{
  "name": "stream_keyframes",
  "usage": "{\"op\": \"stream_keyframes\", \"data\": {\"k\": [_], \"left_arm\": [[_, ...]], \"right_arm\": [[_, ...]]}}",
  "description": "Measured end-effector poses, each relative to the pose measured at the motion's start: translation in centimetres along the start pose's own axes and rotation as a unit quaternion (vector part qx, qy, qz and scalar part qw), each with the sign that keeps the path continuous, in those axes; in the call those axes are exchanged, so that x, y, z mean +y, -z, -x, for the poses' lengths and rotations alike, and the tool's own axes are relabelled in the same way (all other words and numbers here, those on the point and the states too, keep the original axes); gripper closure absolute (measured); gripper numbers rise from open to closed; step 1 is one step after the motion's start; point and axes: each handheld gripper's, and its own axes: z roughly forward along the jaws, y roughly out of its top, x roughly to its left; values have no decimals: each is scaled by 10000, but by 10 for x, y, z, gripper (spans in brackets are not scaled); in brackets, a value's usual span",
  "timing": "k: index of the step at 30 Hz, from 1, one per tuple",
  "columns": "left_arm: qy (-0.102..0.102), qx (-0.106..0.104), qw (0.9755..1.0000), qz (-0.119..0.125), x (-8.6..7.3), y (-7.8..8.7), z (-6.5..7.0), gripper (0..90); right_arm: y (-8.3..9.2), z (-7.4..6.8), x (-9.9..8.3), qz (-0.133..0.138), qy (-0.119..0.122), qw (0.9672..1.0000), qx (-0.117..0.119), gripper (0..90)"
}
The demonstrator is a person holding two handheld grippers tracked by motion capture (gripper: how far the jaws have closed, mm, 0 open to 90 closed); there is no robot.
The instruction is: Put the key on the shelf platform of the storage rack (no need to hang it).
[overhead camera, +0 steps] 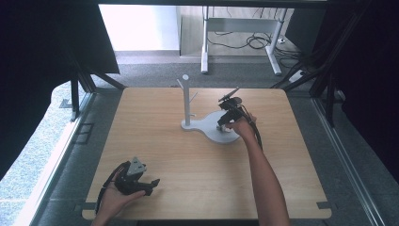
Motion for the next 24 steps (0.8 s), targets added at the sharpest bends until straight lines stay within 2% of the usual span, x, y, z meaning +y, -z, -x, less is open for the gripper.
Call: {"op": "stream_keyframes", "data": {"k": [4,8,15,18,24], "left_arm": [[-20,8,10000,-19,0,0,0,225],[-41,3,10000,-52,0,-1,1,225],[-58,4,10000,-64,1,-2,2,225],[-57,12,10000,-56,1,-2,3,225],[-24,20,10000,-9,1,0,2,225]], "right_arm": [[7,-1,-8,106,21,9999,55,662],[15,-3,-16,223,143,9994,211,630],[27,-11,-30,411,285,9982,319,610],[30,-15,-38,426,388,9979,301,598],[34,-24,-53,416,526,9967,463,574]]}}
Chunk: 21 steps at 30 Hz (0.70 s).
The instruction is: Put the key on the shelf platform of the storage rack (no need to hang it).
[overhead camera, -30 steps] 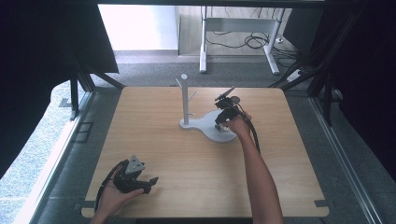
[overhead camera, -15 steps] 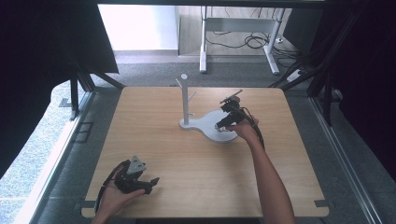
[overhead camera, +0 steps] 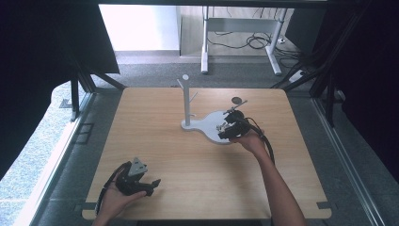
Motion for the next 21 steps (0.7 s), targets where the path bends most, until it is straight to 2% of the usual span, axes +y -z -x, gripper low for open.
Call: {"op": "stream_keyframes", "data": {"k": [2,9,11,21], "left_arm": [[-14,3,10000,-16,0,0,0,225],[-26,11,10000,-19,0,0,1,225],[-49,15,10000,-34,0,0,1,225],[-51,18,10000,-56,0,-1,2,225]], "right_arm": [[4,-4,-5,106,52,9999,17,577],[16,-13,-22,213,115,9997,97,556],[20,-16,-28,259,163,9995,53,556],[39,-30,-74,537,201,9983,67,533]]}}
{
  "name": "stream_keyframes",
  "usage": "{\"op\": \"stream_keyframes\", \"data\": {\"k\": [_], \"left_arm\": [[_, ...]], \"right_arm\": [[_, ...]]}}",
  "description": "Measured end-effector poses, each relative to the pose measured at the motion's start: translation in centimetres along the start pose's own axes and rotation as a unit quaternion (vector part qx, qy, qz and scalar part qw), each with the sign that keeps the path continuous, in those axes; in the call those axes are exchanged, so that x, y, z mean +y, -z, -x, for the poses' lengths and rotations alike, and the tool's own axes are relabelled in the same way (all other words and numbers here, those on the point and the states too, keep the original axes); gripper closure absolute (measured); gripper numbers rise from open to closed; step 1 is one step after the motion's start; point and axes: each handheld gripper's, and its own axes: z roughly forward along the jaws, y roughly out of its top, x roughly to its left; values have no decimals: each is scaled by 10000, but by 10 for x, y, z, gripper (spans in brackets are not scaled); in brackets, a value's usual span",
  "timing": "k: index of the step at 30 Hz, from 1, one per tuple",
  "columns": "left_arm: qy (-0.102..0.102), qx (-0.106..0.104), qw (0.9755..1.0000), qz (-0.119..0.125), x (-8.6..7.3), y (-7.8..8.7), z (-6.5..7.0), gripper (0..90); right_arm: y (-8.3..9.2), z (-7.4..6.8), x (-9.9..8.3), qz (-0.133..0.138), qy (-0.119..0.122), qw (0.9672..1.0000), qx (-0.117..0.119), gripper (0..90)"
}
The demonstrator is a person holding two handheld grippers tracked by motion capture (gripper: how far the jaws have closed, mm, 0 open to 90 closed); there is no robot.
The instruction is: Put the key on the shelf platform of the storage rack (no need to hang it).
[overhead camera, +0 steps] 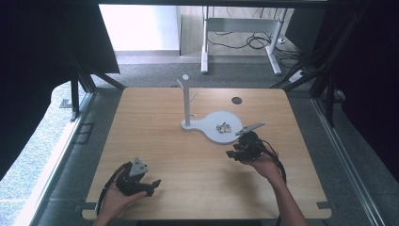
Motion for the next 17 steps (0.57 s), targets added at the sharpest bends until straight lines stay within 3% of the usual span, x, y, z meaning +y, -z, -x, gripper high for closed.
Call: {"op": "stream_keyframes", "data": {"k": [13,17], "left_arm": [[-6,1,10000,-36,0,-3,2,225],[-26,6,10000,-59,0,-4,3,224]], "right_arm": [[4,-1,-62,236,-294,9991,-174,459],[8,0,-67,550,-396,9965,-486,405]]}}
